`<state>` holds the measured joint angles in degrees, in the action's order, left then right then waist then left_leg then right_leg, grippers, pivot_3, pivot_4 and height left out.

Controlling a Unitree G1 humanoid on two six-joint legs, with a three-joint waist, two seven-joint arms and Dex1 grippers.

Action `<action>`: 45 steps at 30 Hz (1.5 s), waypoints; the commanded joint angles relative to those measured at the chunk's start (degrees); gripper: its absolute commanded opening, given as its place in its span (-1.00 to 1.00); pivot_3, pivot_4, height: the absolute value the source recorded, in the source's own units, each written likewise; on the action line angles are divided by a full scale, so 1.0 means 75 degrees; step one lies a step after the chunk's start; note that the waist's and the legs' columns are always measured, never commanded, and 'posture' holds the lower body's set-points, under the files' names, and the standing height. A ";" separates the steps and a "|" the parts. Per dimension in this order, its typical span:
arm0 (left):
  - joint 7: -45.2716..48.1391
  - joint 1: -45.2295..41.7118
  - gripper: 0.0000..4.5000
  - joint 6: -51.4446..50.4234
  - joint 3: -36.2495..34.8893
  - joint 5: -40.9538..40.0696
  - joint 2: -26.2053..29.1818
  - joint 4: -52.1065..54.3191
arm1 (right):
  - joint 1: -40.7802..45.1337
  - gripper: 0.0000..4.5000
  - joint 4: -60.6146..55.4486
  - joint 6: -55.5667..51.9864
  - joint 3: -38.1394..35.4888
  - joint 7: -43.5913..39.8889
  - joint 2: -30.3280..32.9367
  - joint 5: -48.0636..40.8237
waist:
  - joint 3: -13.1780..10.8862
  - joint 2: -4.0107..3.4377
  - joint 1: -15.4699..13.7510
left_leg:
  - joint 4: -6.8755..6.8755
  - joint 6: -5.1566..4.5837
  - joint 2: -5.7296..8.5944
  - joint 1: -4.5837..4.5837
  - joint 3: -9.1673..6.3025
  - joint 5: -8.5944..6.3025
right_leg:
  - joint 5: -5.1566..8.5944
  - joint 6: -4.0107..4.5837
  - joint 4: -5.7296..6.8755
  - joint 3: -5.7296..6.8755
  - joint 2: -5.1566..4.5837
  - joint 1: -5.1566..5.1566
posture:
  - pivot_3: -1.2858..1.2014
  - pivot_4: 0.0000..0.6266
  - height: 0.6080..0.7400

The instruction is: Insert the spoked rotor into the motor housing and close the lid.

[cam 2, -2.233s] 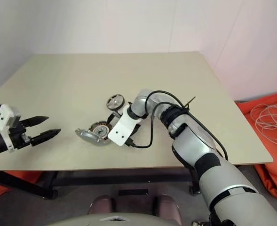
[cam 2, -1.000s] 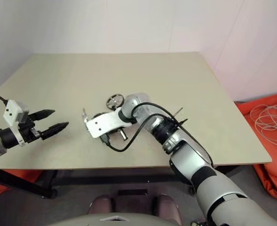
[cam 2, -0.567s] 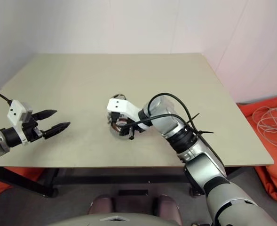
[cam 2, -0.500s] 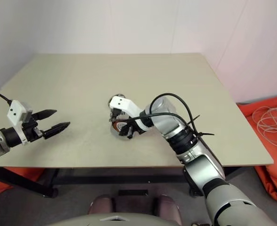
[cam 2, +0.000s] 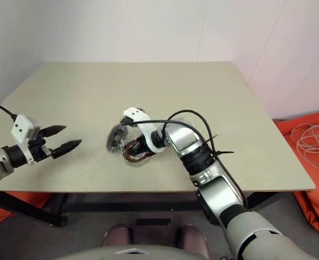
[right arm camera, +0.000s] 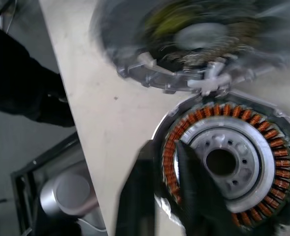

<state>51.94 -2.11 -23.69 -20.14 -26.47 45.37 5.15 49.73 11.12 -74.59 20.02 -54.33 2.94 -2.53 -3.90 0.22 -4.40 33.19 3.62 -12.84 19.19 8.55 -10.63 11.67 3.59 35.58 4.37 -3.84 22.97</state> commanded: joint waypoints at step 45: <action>0.0367 0.0379 1.00 0.1101 -0.0085 -0.0340 -0.0537 0.0414 | 0.1814 -0.07 0.4212 1.5093 0.3267 -0.3195 0.2063 0.3445 | 0.0012 0.0019 0.0054 | 0.0030 -0.0020 -0.0001 0.0051 0.0002 -0.0011 | -0.0024 0.0044 0.0016 0.0005 0.0000 0.0014 | 0.03 -1.00 1.00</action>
<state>54.79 2.00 -16.25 -19.91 -28.14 41.03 6.94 62.34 42.20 37.66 44.79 -78.43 18.36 22.52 -3.81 0.36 -3.99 33.42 3.47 -12.85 19.53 8.56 -10.71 11.47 3.95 35.69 4.41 -3.84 23.08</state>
